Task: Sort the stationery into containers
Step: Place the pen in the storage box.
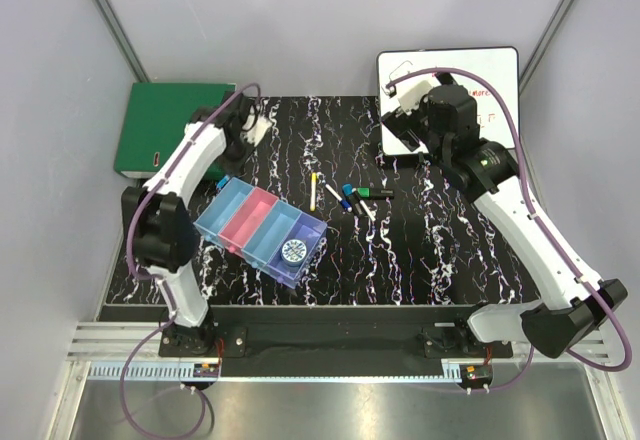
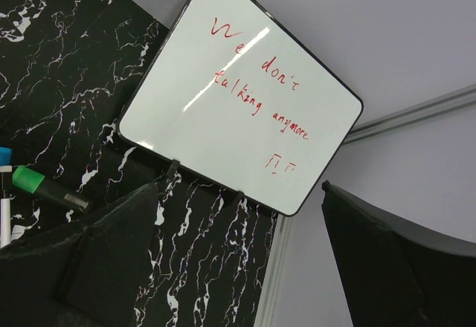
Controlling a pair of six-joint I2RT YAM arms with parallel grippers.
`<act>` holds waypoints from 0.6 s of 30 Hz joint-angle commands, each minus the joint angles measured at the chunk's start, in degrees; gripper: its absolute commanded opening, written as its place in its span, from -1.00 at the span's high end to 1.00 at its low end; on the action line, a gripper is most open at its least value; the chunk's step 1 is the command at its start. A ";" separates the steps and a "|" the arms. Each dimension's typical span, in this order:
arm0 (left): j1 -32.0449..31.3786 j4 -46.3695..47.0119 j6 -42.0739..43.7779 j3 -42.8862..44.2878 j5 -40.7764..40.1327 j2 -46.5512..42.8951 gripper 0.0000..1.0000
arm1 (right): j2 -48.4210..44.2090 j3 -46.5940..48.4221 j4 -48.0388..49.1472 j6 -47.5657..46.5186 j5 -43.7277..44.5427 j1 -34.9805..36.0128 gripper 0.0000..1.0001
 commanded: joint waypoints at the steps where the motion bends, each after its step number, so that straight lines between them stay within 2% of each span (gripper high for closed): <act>1: 0.86 -0.71 -2.49 -7.55 -1.73 -5.69 1.00 | -1.83 2.61 1.17 0.24 0.11 0.59 -0.98; 4: 1.13 1.22 -3.28 -13.69 -1.99 -8.23 1.00 | -2.09 2.87 1.17 0.33 -0.06 0.76 -0.99; 17: 2.71 4.91 -7.41 -21.09 0.47 -8.42 1.00 | -3.33 2.78 0.56 0.59 0.20 1.03 -0.98; 18: 2.79 5.27 -7.24 -21.27 0.30 -8.24 0.85 | -3.24 2.78 0.64 0.59 0.20 1.03 -0.98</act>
